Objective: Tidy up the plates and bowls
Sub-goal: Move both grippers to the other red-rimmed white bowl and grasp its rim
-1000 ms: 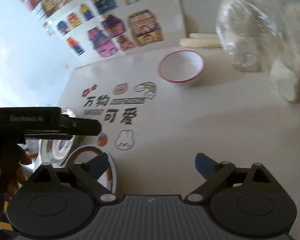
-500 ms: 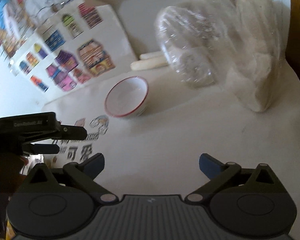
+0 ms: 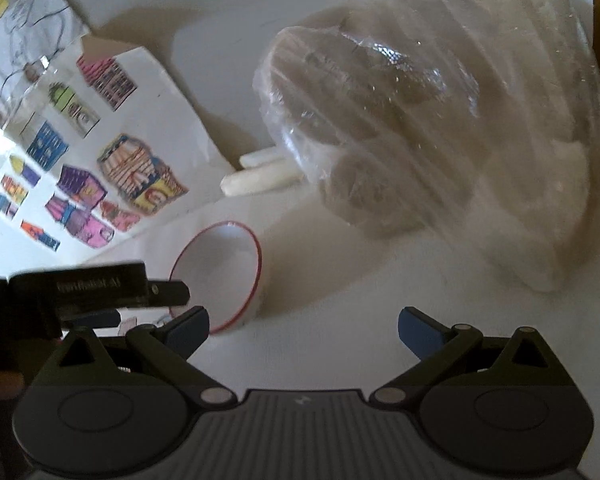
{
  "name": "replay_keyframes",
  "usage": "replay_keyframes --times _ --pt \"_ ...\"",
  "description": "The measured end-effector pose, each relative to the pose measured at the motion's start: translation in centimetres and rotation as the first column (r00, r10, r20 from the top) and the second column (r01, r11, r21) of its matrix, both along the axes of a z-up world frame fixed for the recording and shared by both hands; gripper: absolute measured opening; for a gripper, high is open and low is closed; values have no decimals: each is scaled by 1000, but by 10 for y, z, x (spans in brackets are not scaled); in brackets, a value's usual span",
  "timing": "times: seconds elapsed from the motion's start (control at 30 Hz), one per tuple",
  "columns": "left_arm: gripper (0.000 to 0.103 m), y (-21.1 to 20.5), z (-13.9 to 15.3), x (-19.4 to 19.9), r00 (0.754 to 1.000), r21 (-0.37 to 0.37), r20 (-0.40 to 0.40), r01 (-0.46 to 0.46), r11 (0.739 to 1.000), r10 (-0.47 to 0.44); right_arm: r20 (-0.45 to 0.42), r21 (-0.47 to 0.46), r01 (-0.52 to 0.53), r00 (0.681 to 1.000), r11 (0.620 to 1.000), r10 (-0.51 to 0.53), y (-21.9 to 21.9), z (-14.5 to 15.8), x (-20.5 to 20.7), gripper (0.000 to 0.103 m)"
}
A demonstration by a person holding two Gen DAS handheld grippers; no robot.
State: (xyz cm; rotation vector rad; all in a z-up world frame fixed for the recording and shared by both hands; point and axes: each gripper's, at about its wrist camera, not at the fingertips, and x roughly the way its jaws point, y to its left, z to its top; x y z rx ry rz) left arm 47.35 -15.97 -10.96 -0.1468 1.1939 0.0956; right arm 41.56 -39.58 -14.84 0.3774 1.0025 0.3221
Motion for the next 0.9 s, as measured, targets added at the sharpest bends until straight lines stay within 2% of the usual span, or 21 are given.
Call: replay_keyframes --times 0.4,0.6,0.77,0.9 --pt "102 -18 -9 15 998 95 -31 61 994 -58 -11 20 -10 1000 1000 10 7 -12 23 102" --pt "101 -20 -9 15 998 99 -23 68 993 -66 27 -16 -60 998 998 60 14 -10 29 88" --pt "93 -22 -7 9 996 95 -20 84 992 -83 42 -25 -97 994 995 98 17 -9 33 72" --pt "82 -22 -8 7 997 48 -23 79 996 -78 37 -15 -120 992 993 121 20 -9 37 60"
